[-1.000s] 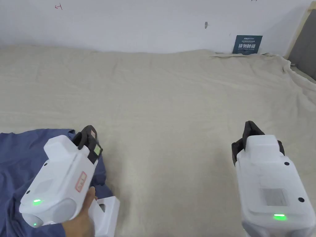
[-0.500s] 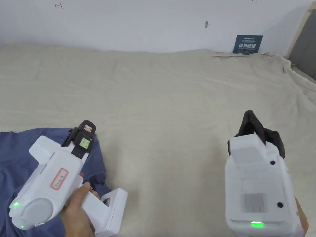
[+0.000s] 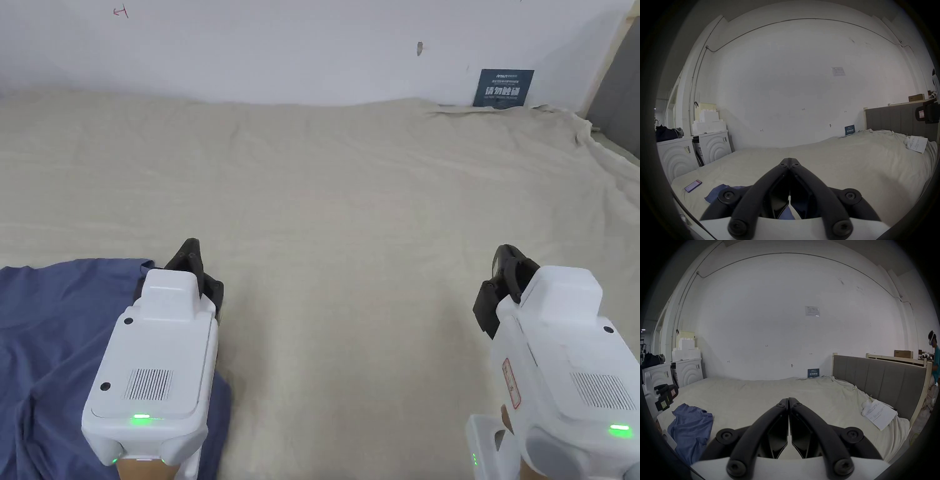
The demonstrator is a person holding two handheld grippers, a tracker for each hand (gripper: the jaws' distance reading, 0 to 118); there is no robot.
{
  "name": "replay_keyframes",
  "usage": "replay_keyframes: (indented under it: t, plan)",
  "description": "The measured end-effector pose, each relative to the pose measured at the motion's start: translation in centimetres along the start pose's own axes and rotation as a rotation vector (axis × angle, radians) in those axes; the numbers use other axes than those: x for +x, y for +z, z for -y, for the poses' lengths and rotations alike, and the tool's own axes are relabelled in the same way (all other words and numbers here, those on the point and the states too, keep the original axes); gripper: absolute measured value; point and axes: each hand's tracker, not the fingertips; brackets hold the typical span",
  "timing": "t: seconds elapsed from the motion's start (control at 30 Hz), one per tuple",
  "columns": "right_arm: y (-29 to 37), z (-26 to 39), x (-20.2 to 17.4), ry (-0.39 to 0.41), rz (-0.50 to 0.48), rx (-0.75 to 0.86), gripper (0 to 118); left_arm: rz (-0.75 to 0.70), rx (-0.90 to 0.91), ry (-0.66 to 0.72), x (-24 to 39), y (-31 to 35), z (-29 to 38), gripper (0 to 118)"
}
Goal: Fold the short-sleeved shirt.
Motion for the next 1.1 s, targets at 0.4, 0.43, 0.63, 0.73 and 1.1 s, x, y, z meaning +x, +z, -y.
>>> replay_keyframes:
  t: [0.4, 0.43, 0.63, 0.73, 1.1]
  plan:
    - [-0.25, -0.04, 0.37, 0.006, 0.009, 0.004, 0, 0.002, 0.003, 0.006, -0.25, -0.08, -0.13, 0]
    - [-0.18, -0.06, 0.37, 0.005, 0.009, 0.005, 0, 0.001, 0.003, 0.005, -0.26, -0.09, -0.12, 0]
    - [-0.13, -0.14, 0.47, 0.004, 0.010, 0.004, 0, -0.003, 0.004, 0.012, -0.35, -0.08, -0.13, 0]
    - [-0.08, -0.19, 0.51, 0.004, 0.009, 0.006, 0, -0.002, 0.004, 0.009, -0.40, -0.13, -0.16, 0]
    - [-0.01, -0.18, 0.54, -0.003, 0.006, 0.002, 0, 0.003, 0.009, 0.007, -0.33, -0.11, -0.44, 0]
